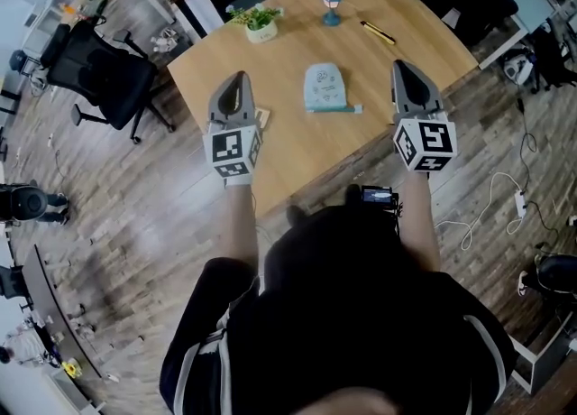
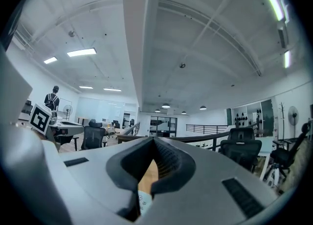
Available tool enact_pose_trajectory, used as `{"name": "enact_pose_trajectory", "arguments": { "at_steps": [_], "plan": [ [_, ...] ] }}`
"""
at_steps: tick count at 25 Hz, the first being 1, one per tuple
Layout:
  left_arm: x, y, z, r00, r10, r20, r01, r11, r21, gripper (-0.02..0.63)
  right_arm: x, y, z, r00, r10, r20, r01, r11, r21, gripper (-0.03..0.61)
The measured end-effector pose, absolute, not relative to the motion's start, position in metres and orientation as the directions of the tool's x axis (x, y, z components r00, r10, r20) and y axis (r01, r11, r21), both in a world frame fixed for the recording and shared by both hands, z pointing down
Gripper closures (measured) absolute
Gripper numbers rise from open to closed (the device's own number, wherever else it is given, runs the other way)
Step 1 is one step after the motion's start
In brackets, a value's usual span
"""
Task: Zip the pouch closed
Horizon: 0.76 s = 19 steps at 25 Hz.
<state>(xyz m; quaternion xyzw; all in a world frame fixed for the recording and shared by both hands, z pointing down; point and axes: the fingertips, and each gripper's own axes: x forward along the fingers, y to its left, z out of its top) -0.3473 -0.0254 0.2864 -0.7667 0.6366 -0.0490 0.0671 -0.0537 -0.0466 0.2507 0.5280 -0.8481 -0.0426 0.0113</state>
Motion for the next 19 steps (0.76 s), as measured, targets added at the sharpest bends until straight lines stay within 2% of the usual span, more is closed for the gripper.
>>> {"name": "enact_pose_trajectory", "arguments": {
  "at_steps": [19],
  "plan": [
    [-0.39,-0.017,0.277,0.192,-0.981,-0.034,-0.972,-0.185,-0.147,0.615,-0.085,-0.035,0.24,-0.426,-0.905,-0.027,-0.9,0.42,0.114,0.568]
  ]
}}
